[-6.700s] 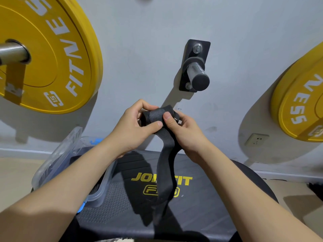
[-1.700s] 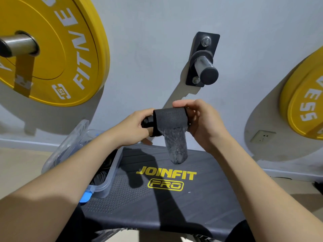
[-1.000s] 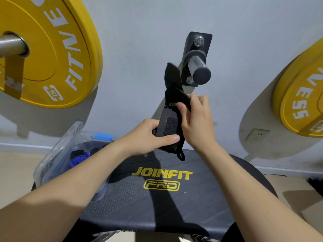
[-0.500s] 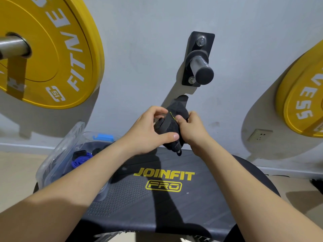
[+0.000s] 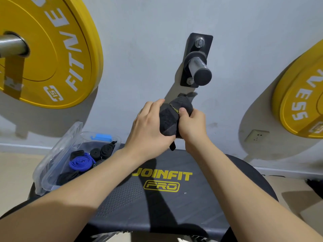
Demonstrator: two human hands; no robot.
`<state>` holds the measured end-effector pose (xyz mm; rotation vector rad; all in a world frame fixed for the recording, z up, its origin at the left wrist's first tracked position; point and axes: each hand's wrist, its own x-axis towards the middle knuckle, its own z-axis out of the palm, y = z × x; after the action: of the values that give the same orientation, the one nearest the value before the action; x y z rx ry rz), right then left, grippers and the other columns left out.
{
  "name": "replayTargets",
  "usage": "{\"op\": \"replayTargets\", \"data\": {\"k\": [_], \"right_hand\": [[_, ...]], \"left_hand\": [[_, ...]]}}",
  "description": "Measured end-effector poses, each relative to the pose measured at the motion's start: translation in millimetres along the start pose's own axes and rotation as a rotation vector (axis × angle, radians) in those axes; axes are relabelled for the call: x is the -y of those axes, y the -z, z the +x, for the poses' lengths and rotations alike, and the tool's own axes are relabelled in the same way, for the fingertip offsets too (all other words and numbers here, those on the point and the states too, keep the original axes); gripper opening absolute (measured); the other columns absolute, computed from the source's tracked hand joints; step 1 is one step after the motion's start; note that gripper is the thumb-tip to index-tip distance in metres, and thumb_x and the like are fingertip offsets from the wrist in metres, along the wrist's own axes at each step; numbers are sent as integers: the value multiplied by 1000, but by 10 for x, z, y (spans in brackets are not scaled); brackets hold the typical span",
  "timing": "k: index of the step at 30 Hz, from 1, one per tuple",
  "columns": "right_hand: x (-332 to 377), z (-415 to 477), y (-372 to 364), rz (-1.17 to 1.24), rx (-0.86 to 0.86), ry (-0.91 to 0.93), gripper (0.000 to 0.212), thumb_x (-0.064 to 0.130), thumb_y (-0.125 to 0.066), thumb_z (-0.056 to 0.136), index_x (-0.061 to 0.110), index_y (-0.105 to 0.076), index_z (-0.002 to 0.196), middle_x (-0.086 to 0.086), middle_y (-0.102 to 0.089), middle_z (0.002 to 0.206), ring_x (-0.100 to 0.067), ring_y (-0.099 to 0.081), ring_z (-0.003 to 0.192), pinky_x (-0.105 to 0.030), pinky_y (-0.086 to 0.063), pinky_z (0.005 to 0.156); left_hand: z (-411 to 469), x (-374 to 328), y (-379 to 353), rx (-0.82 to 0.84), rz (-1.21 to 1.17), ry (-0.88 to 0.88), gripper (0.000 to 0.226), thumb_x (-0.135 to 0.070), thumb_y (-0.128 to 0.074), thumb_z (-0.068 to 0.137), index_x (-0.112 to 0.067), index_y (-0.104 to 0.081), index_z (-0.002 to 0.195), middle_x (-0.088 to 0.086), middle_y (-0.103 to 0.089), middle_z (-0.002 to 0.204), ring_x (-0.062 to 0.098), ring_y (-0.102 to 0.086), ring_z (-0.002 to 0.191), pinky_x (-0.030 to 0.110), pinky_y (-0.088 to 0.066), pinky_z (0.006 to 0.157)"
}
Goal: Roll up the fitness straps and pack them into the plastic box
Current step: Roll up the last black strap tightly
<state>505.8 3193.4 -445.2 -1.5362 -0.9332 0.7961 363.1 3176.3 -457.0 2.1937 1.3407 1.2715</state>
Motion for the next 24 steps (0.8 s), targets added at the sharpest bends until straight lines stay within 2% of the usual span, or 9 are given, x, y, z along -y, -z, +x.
{"op": "replayTargets", "data": {"k": [3, 6, 8, 10, 15, 17, 19, 21, 24], "right_hand": [[48, 33, 62, 192, 68, -217, 22, 16, -51, 111, -3, -61, 116, -16, -71, 103, -32, -74, 87, -40, -63, 56], [66, -46, 91, 241, 332, -374, 24, 4, -40, 110, 1, -64, 113, -12, -68, 84, -25, -66, 65, -31, -54, 45], [63, -100, 112, 247, 566, -418, 35, 4, -31, 110, 4, -65, 100, -12, -69, 77, -26, -65, 65, -33, -54, 48], [87, -123, 113, 299, 599, -383, 32, 5, -33, 111, 2, -64, 100, -14, -67, 82, -26, -66, 66, -33, -54, 49], [31, -73, 83, -59, 163, 78, 21, 20, -50, 111, 3, -63, 114, -13, -73, 101, -32, -73, 95, -46, -61, 74], [12, -61, 89, -279, 17, 348, 17, 22, -52, 110, 7, -57, 103, -1, -65, 88, -31, -63, 89, -39, -43, 71], [-16, -61, 109, -366, -33, 529, 12, 21, -52, 110, 14, -50, 99, 4, -59, 81, -33, -54, 83, -36, -26, 65], [-56, -92, 108, -390, -5, 638, 7, 21, -52, 109, 17, -50, 103, -3, -65, 83, -38, -55, 79, -41, -25, 63], [-85, -158, 48, -412, 63, 731, 11, 21, -51, 108, 19, -60, 113, -2, -72, 86, -30, -59, 77, -41, -40, 67]], "left_hand": [[13, -44, 18, -55, 3, -128, 86, -22, -87, 78, -7, -50, 154, 9, -59, 131, 31, -59, 121, 37, -51, 100], [9, -14, 23, -56, 60, -229, 88, -19, -89, 77, -3, -50, 155, 11, -56, 127, 33, -55, 117, 33, -45, 100], [-10, 2, 30, -30, 12, -205, 94, -18, -90, 75, -4, -46, 158, 9, -51, 126, 32, -56, 118, 35, -48, 101], [-18, 5, 36, -37, -54, -195, 97, -18, -89, 74, -7, -45, 159, 6, -47, 124, 28, -58, 117, 32, -49, 101], [3, 69, 74, 166, -139, -75, 108, -47, -87, 69, -23, -36, 161, -4, -42, 138, 3, -50, 127, 10, -39, 104], [7, 108, 91, 329, -229, 58, 107, -59, -77, 73, -34, -23, 162, -3, -43, 148, 8, -50, 134, 22, -40, 113], [18, 93, 74, 435, -474, 235, 88, -55, -71, 84, -42, -21, 155, 0, -51, 144, 19, -65, 122, 45, -58, 101], [48, 46, 50, 397, -727, 459, 60, -55, -68, 92, -40, -35, 139, -1, -55, 137, 23, -74, 110, 51, -67, 74], [103, 51, 29, 251, -894, 631, 40, -43, -71, 102, -25, -43, 125, 12, -60, 136, 32, -80, 100, 56, -67, 70]]}}
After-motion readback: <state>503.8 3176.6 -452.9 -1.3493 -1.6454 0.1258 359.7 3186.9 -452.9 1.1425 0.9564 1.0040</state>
